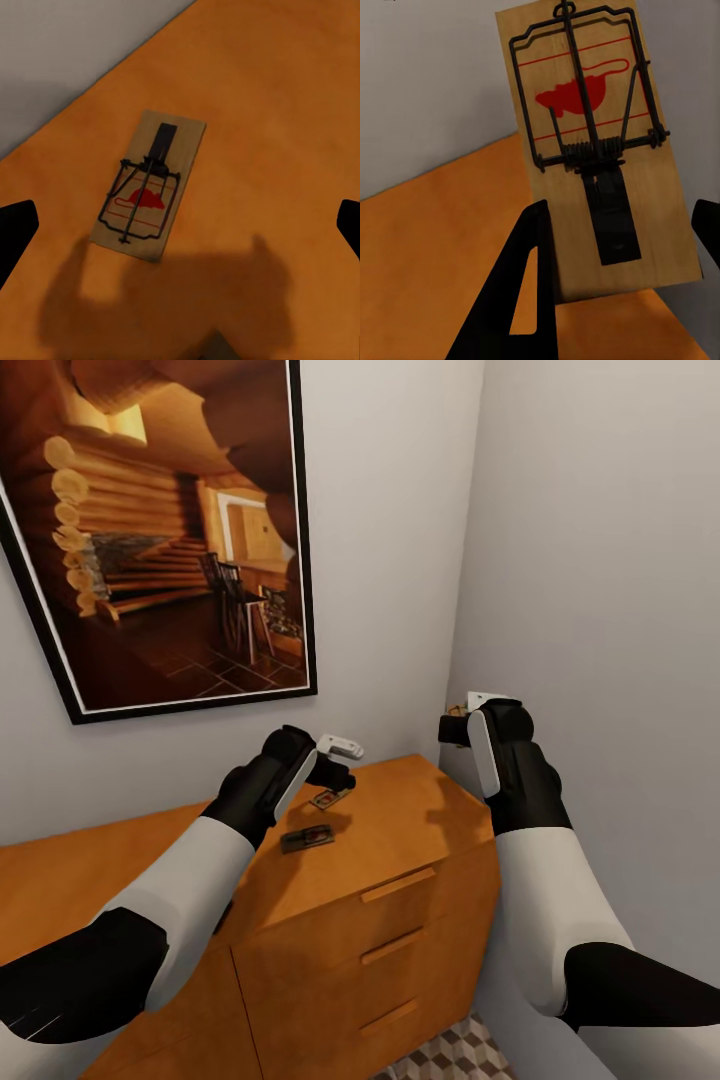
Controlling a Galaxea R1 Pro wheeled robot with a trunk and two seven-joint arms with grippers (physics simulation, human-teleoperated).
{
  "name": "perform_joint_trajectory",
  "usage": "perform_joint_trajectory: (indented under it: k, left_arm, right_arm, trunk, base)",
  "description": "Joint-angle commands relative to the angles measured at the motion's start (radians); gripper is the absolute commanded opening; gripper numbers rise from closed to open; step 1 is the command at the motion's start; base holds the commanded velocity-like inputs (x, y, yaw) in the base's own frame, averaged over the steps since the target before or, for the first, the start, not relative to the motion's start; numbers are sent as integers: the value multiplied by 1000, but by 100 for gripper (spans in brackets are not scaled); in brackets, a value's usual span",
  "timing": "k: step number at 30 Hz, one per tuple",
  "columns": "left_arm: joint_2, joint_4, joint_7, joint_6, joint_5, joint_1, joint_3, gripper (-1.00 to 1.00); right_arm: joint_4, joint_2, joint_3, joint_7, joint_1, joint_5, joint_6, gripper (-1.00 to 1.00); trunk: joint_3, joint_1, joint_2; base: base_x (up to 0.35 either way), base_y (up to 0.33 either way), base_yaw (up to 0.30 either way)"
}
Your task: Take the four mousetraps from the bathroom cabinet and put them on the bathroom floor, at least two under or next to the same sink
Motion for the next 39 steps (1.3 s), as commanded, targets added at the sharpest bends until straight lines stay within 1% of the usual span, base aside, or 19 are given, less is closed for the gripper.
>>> perform_joint_trajectory:
  k: [1,6,12,16,17,19,20,23,25,31,39]
  left_arm:
    - [0,1,3,4,6,-1,-1,100]
    - [0,23,3,4,6,-1,-1,100]
    - [2,81,2,4,8,-1,5,100]
    - [7,111,-19,4,32,-1,8,100]
    - [12,117,-35,4,50,-1,7,100]
    - [20,121,-50,4,67,-1,6,100]
    - [29,123,-59,4,78,0,5,100]
    - [41,120,-69,4,87,-1,3,100]
    - [49,117,-74,4,92,-1,2,100]
    - [57,113,-78,4,93,-1,-1,100]
    - [64,109,-78,4,91,-1,-1,100]
  right_arm:
    - [0,1,-2,-6,-1,-6,3,-100]
    - [0,1,-2,5,-1,-7,3,-100]
    - [0,1,-1,19,-1,-7,3,-100]
    - [0,1,-1,21,-1,-7,3,-100]
    - [0,1,-1,22,-1,-7,3,-100]
    - [0,1,-1,22,-1,-7,3,-100]
    - [0,1,-1,22,-1,-7,3,-100]
    - [0,1,-1,22,-1,-7,3,-100]
    - [0,1,-1,22,-1,-7,3,-100]
    - [0,1,-1,22,-1,-7,3,-100]
    - [0,1,-1,22,-1,-7,3,-100]
  trunk:
    - [-1,0,-1]
    - [-1,0,-1]
    - [-1,0,-1]
    - [-1,0,-1]
    - [-1,0,-1]
    - [-1,0,-1]
    - [-1,0,-1]
    - [-1,0,-1]
    - [-1,0,-1]
    - [-1,0,-1]
    - [-1,0,-1]
  base:
    - [21,0,0]
    - [10,0,0]
    - [2,0,0]
    - [0,0,0]
    - [0,0,0]
    - [0,0,0]
    - [0,0,0]
    - [0,0,0]
    - [0,0,0]
    - [2,0,0]
    - [103,39,0]
